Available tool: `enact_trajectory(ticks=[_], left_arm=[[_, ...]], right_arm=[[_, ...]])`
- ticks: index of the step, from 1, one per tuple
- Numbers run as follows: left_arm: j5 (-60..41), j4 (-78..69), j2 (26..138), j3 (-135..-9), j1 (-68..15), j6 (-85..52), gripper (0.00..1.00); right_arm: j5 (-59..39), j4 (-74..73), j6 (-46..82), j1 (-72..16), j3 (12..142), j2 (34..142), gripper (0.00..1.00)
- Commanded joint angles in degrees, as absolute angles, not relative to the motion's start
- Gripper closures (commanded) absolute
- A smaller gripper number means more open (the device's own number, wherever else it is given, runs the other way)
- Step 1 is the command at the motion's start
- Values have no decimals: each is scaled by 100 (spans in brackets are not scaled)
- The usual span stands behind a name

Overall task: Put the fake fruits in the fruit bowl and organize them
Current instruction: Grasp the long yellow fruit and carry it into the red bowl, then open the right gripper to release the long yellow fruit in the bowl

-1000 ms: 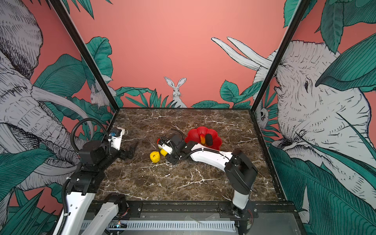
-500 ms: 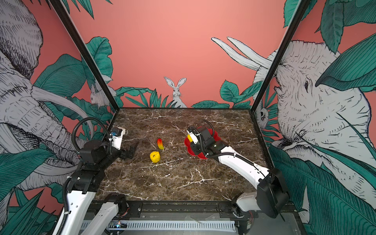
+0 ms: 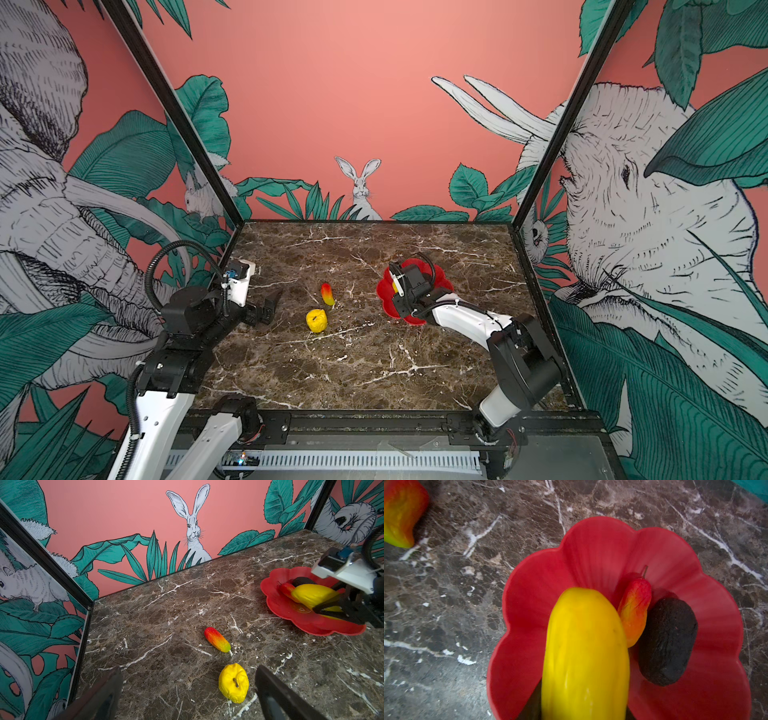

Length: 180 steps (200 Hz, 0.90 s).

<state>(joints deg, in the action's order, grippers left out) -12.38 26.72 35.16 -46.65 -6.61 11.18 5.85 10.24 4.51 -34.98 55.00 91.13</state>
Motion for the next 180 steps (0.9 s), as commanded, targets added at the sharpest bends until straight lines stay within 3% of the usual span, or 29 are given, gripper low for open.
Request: enact_trajectory(ticks=[1, 112, 180], left_arm=[[-1211, 2644, 3478, -4622, -659, 1195, 0], [-1204, 2645, 3529, -4623, -664, 1204, 0], [-1195, 2643, 3546, -4623, -660, 1204, 0]], right_arm=[[651, 683, 571, -3429, 5720, 9351, 64], [685, 475, 650, -3313, 6079, 10237, 56], [757, 879, 546, -3313, 6398, 10208, 34]])
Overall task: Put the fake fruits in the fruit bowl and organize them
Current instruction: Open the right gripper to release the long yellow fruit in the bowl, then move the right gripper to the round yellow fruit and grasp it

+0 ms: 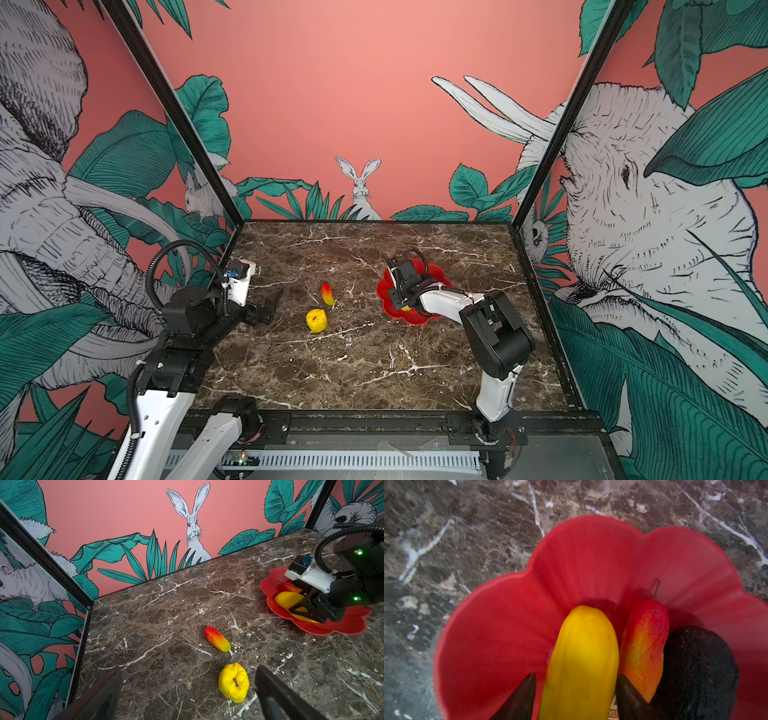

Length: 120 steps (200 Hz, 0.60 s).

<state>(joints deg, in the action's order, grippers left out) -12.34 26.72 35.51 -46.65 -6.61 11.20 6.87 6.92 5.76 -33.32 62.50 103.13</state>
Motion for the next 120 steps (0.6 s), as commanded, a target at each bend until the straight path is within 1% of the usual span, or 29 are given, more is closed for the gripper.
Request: enact_trajectory(ticks=[1, 20, 28, 38, 40, 43, 55, 60, 83, 102, 120], left_arm=[[-1195, 2644, 3544, -4623, -660, 1204, 0], [-1203, 2654, 3534, -4623, -660, 1204, 0], [-1204, 2654, 3539, -4616, -660, 1204, 0], [-1204, 2654, 3528, -4615, -665, 1205, 0], [-1204, 2648, 3525, -4612, -661, 1204, 0], [-1204, 2647, 3529, -4614, -664, 1200, 0], [-1217, 2643, 3527, -4614, -661, 1198, 0], [-1213, 2645, 3533, -4614, -661, 1195, 0], [-1230, 2641, 3542, -4617, -659, 1187, 0], [-1232, 2652, 3538, -4614, -663, 1187, 0], [-1213, 2650, 3533, -4614, -660, 1187, 0]], right_arm=[[752, 888, 546, -3313, 6403, 10197, 34], [671, 1059, 465, -3313, 6420, 9898, 27], [527, 1175, 429, -3314, 6433, 9743, 19], [166, 1362, 339, -3322, 6476, 9521, 12], [121, 1389, 331, -3327, 6484, 9473, 4], [44, 1437, 319, -3331, 6486, 9402, 1], [-146, 1609, 242, -3411, 6529, 9220, 1], [-181, 1690, 186, -3467, 6551, 8970, 0], [-68, 1900, 107, -3848, 6759, 8703, 1], [-100, 1645, 339, -4316, 6898, 8853, 0], [-250, 1187, 607, -4767, 7054, 9303, 1]])
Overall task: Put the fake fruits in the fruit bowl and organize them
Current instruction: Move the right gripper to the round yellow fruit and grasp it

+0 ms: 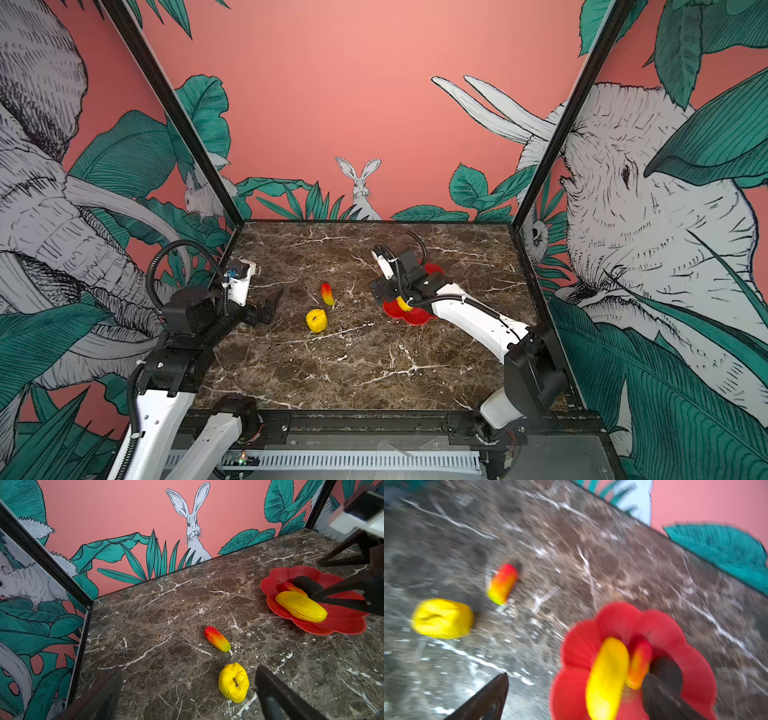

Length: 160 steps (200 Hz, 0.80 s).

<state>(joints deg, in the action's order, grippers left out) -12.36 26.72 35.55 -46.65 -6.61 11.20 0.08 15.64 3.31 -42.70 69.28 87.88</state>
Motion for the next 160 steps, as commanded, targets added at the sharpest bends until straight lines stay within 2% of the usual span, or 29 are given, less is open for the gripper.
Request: enact_trajectory(ticks=[1, 42, 81, 160], left_arm=[[-1208, 2652, 3529, -4614, -659, 1187, 0], [-1190, 2654, 3499, -4614, -659, 1187, 0], [-1175, 2663, 3462, -4612, -662, 1195, 0], [-1171, 2663, 3438, -4605, -666, 1204, 0]], right_arm=[[-270, 1173, 615, -4787, 7065, 9336, 1], [-427, 527, 1098, -5356, 7838, 10554, 0], [-673, 644, 1012, -5659, 8637, 11487, 0], [-929, 677, 1092, -5748, 9069, 12252, 1]])
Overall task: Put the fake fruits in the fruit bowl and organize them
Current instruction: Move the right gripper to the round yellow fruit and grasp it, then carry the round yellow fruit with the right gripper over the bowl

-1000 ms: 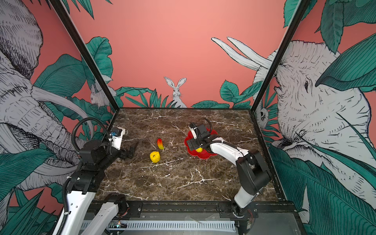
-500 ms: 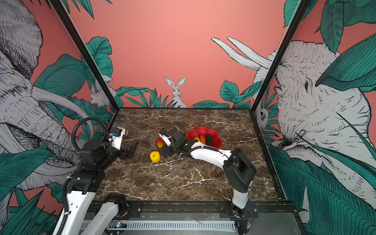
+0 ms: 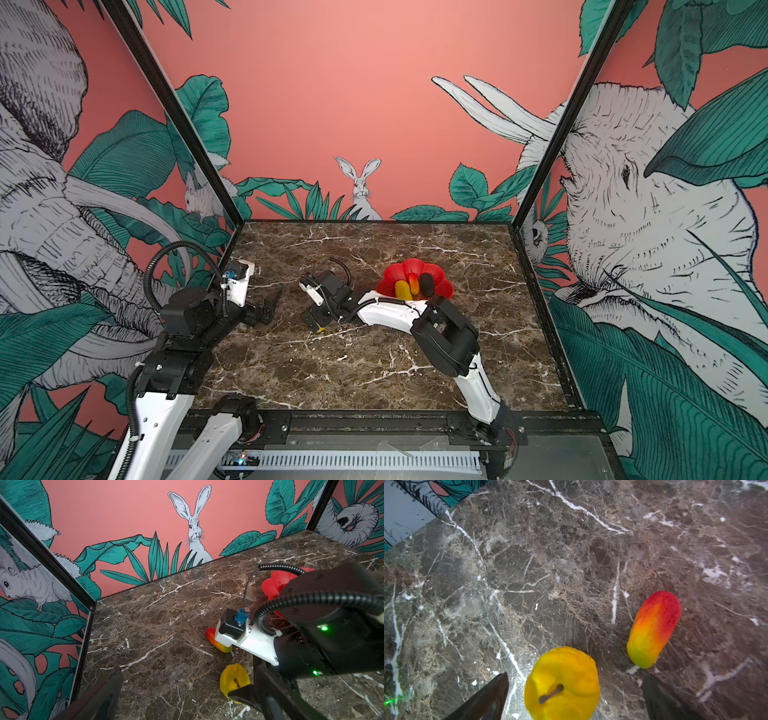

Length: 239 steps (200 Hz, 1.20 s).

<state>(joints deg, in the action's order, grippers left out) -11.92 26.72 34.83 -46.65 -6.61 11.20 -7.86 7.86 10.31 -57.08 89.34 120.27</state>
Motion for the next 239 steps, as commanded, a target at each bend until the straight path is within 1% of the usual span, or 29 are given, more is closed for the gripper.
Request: enact_trajectory(ticks=[1, 27, 38, 54, 98, 131, 154, 190, 216, 239], left_arm=[[-1170, 2663, 3437, -4605, -663, 1204, 0], [-1160, 2671, 3445, -4605, -661, 1204, 0], [-1160, 2667, 3437, -4602, -664, 1204, 0], [-1160, 2672, 3440, -4605, -663, 1204, 0], [-1160, 2672, 3428, -4605, -659, 1204, 0], [-1180, 2665, 3437, -4605, -659, 1204, 0], [-1186, 2672, 3423, -4605, -663, 1195, 0], [-1197, 2665, 3395, -4614, -659, 1187, 0], [-1206, 2675, 3349, -4614, -662, 1178, 0], [-1213, 2637, 3305, -4597, -664, 1160, 0]], right_arm=[[-935, 677, 1091, -5752, 9070, 12257, 1], [-958, 703, 1064, -5774, 9108, 12396, 1], [-958, 708, 1072, -5783, 9109, 12442, 3], [-949, 721, 1096, -5783, 9122, 12479, 10], [-899, 791, 1068, -5783, 9075, 12329, 38], [-781, 948, 968, -5783, 8870, 11868, 49], [-538, 985, 869, -5751, 8389, 11138, 50], [161, 971, 787, -5369, 7122, 9438, 52], [890, 1299, 659, -4918, 6332, 8179, 52], [892, 1458, 914, -4256, 5567, 7137, 52]])
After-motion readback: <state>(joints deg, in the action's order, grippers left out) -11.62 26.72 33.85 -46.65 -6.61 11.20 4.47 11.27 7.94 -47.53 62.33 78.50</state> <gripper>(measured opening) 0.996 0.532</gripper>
